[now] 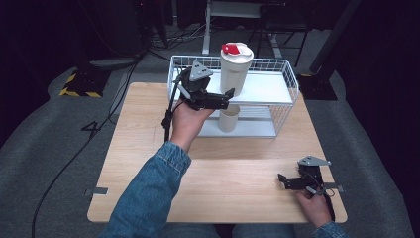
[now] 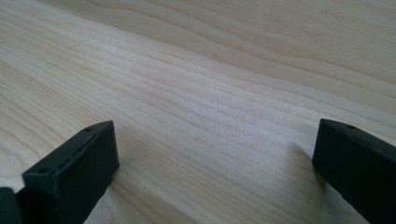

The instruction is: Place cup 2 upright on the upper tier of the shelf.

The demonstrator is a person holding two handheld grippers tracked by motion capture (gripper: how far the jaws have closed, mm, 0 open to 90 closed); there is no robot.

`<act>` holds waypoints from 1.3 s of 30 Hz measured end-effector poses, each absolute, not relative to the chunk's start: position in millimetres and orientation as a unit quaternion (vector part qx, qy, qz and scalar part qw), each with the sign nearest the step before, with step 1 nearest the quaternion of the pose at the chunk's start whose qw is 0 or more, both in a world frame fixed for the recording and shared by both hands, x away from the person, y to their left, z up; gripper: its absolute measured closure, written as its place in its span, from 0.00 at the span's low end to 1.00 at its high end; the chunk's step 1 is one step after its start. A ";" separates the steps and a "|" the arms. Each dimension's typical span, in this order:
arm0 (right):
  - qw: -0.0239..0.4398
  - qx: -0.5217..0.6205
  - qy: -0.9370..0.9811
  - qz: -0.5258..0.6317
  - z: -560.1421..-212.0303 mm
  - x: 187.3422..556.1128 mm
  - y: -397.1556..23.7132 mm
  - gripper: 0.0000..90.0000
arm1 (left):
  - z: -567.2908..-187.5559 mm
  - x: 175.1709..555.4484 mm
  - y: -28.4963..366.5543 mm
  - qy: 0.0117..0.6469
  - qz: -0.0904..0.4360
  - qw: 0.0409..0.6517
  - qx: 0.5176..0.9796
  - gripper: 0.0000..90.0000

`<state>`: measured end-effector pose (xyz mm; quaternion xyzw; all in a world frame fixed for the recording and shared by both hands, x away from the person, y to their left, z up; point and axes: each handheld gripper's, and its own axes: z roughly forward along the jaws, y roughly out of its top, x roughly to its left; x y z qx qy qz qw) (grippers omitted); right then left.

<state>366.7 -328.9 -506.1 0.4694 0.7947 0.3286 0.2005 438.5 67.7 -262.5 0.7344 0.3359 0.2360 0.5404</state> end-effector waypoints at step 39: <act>0.201 0.469 0.795 0.329 -506.1 366.7 -328.9 0.00 | -339.9 344.7 126.6 0.307 0.186 0.512 0.781 0.00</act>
